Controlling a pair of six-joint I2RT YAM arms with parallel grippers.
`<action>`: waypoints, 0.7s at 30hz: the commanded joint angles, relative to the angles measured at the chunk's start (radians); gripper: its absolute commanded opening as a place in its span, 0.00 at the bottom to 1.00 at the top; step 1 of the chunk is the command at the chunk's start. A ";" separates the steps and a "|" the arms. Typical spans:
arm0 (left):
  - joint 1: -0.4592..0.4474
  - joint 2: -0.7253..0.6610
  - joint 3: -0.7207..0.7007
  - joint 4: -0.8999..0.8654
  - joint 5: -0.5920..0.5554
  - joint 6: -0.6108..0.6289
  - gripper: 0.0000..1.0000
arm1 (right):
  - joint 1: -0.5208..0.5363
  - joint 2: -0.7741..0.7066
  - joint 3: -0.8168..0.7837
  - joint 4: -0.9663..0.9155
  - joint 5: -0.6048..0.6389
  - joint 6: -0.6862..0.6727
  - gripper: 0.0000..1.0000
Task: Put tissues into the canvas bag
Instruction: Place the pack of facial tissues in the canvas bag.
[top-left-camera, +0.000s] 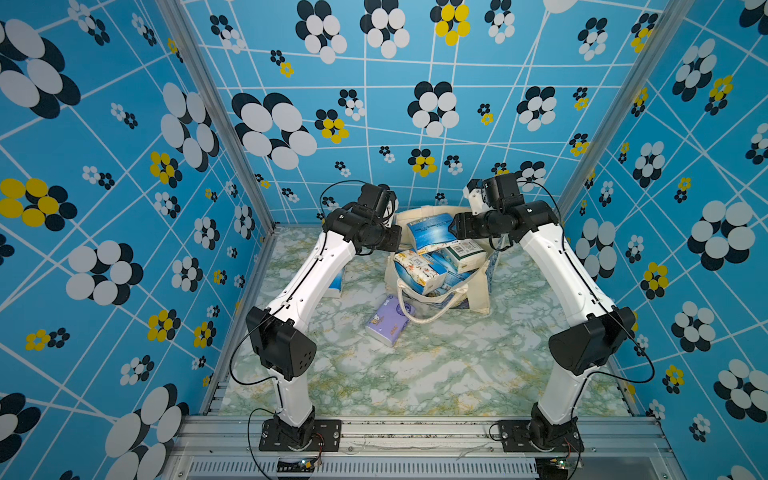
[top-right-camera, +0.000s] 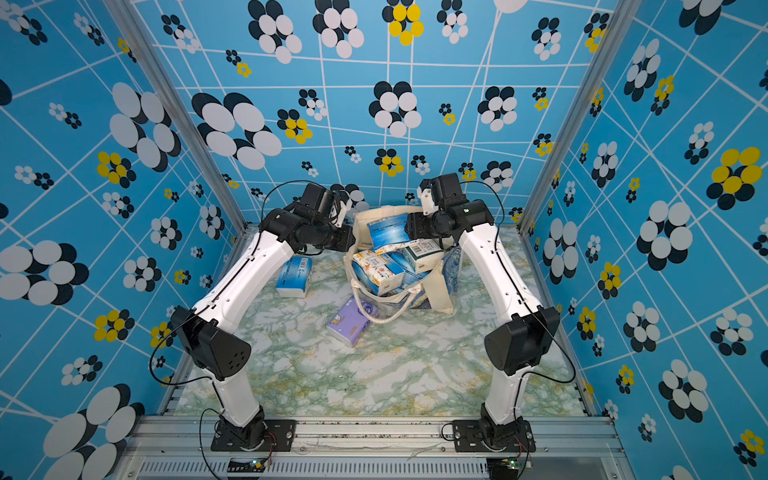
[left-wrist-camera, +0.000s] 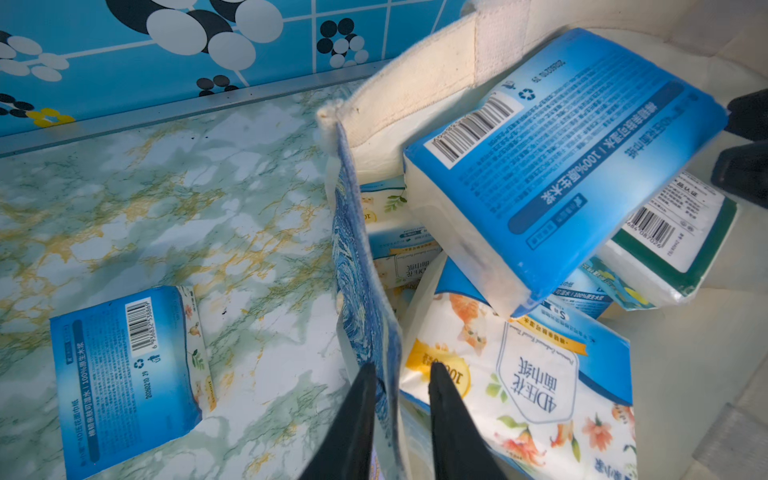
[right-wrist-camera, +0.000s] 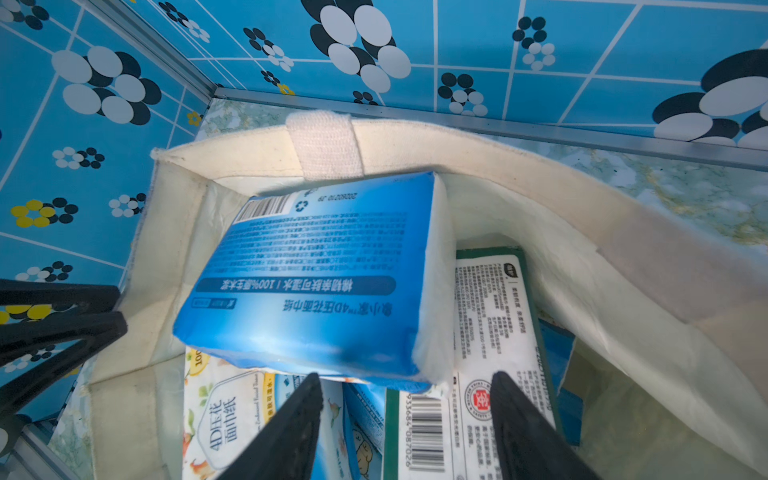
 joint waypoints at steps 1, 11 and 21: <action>0.010 0.006 -0.013 0.019 0.045 -0.001 0.00 | 0.009 0.027 0.034 -0.030 -0.048 0.004 0.63; 0.017 0.045 0.016 0.014 0.079 -0.002 0.00 | 0.078 0.075 0.089 -0.086 -0.083 -0.016 0.52; 0.020 0.051 0.067 0.014 0.093 -0.007 0.00 | 0.133 0.207 0.266 -0.239 0.003 -0.045 0.44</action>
